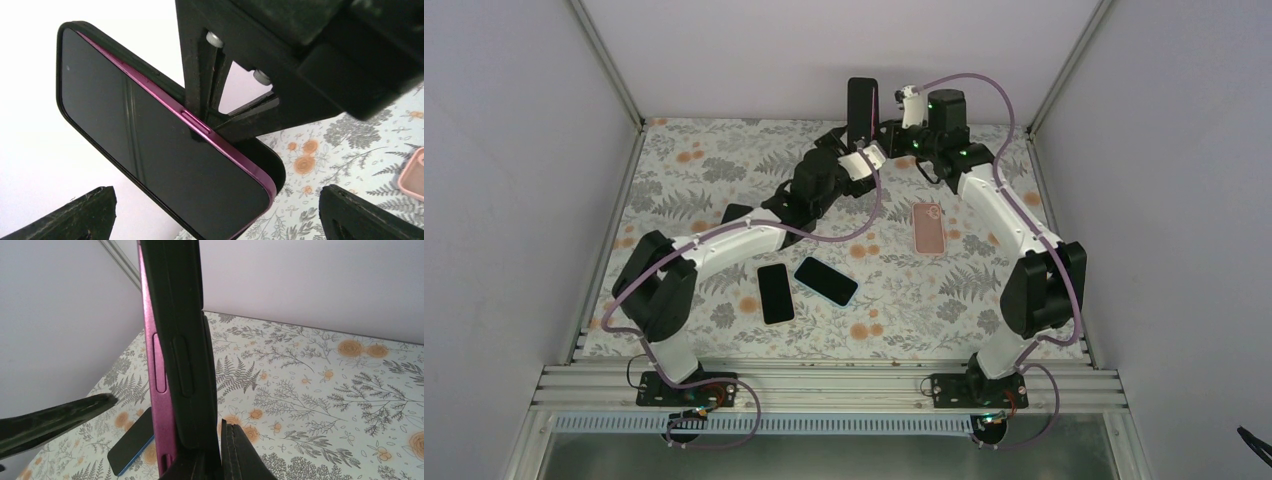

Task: Take the phone out of the phone case
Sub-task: Remove the phone case from the phone.

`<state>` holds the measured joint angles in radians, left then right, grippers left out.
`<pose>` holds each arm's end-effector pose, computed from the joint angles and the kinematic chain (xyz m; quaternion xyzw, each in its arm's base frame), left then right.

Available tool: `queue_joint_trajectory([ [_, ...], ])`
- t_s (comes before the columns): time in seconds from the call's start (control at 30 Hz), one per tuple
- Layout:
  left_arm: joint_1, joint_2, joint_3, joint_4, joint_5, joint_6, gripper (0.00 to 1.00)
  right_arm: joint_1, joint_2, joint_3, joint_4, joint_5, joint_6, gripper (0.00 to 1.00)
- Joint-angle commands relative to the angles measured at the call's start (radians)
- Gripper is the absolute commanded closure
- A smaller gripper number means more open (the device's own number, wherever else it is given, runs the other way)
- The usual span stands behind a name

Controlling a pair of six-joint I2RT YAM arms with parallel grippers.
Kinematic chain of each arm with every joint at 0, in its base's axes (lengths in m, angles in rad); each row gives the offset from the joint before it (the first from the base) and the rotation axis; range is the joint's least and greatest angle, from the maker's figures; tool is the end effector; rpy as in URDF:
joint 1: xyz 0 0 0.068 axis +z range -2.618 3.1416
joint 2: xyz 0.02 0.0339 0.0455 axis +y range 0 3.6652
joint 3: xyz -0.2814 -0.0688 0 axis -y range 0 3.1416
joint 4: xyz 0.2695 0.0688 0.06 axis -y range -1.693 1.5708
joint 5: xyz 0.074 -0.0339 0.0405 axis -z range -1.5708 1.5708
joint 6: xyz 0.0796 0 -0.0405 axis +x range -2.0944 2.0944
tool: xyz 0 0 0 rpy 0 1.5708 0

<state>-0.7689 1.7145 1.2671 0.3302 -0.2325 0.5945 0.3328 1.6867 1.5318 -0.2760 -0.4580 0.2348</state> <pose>0.3575 -0.3203 0.3118 0.4079 0.6249 0.0289 0.6650 0.4234 0.1836 0.3500 -0.1625 0.8130 0.3306 0.4510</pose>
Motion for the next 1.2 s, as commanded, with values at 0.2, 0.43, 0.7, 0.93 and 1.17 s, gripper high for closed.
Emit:
queue_joint_trajectory([
  [0.2,0.0,0.056,-0.037,0.255,-0.159,0.067,0.01,0.012,-0.039,0.004,0.09,-0.004,0.007,0.97],
  [0.43,0.0,0.026,-0.076,0.292,-0.166,0.069,0.0,0.014,-0.032,0.0,0.093,-0.012,0.006,0.97],
  [0.7,0.0,0.044,-0.062,0.359,-0.216,0.094,0.0,0.024,-0.03,0.009,0.086,-0.015,0.0,0.97],
  [0.93,-0.007,0.051,-0.05,0.424,-0.257,0.131,0.0,0.031,0.007,0.008,0.084,-0.015,-0.002,0.97],
  [1.17,-0.039,0.041,-0.038,0.507,-0.3,0.219,0.0,0.035,0.036,0.018,0.079,0.002,-0.004,0.97],
])
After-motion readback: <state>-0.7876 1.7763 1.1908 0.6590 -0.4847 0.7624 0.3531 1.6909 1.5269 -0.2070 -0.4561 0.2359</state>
